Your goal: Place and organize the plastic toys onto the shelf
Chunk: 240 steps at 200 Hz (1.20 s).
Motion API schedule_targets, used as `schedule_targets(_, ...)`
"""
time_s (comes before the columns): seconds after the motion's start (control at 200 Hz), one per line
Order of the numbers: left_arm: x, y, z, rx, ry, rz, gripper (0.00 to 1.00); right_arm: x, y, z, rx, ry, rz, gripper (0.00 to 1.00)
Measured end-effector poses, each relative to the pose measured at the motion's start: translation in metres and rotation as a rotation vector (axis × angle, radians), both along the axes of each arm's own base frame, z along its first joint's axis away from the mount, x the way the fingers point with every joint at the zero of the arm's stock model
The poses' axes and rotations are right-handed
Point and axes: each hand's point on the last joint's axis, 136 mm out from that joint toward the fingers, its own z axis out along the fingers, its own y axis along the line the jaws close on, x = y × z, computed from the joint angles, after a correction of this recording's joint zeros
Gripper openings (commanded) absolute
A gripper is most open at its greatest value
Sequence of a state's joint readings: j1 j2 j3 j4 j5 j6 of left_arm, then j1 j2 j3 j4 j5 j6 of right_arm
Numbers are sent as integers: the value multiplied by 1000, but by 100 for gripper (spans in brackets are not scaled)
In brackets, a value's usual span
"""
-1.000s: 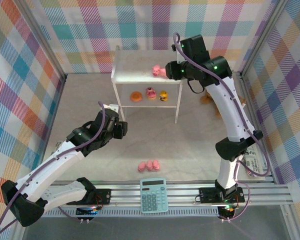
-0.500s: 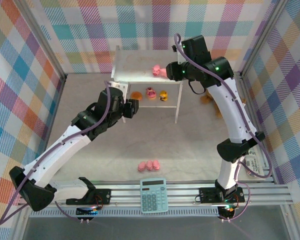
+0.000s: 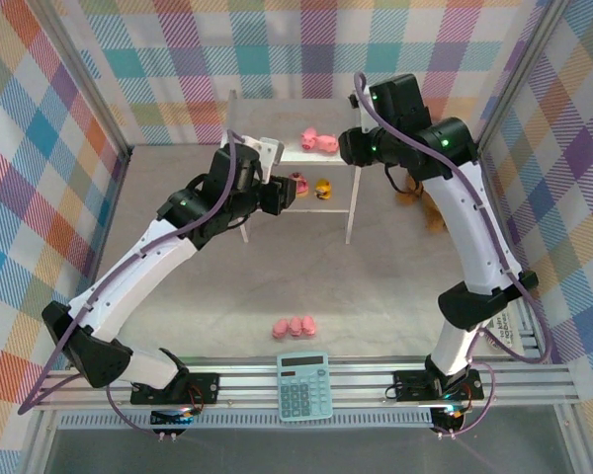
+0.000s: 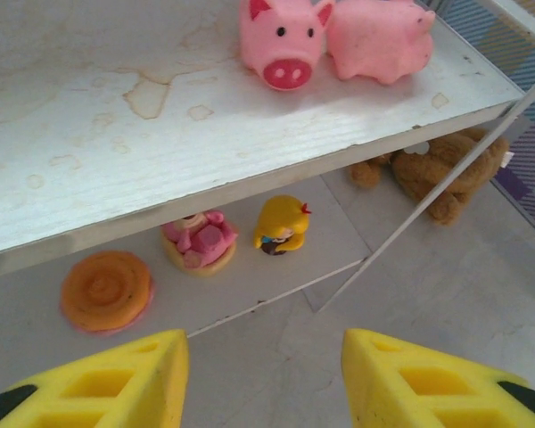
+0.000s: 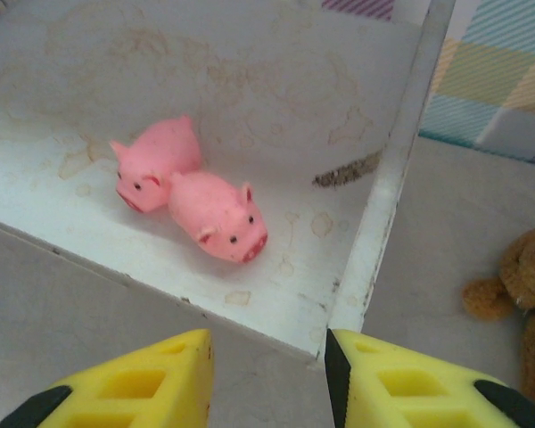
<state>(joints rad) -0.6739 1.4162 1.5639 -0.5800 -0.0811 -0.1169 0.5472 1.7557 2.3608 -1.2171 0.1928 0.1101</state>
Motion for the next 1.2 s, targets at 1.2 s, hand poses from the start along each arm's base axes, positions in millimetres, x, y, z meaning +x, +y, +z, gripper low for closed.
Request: schedule_targets(1.2, -28, 76, 62, 9, -116, 150, 56, 27, 41, -5, -343, -177, 201, 46)
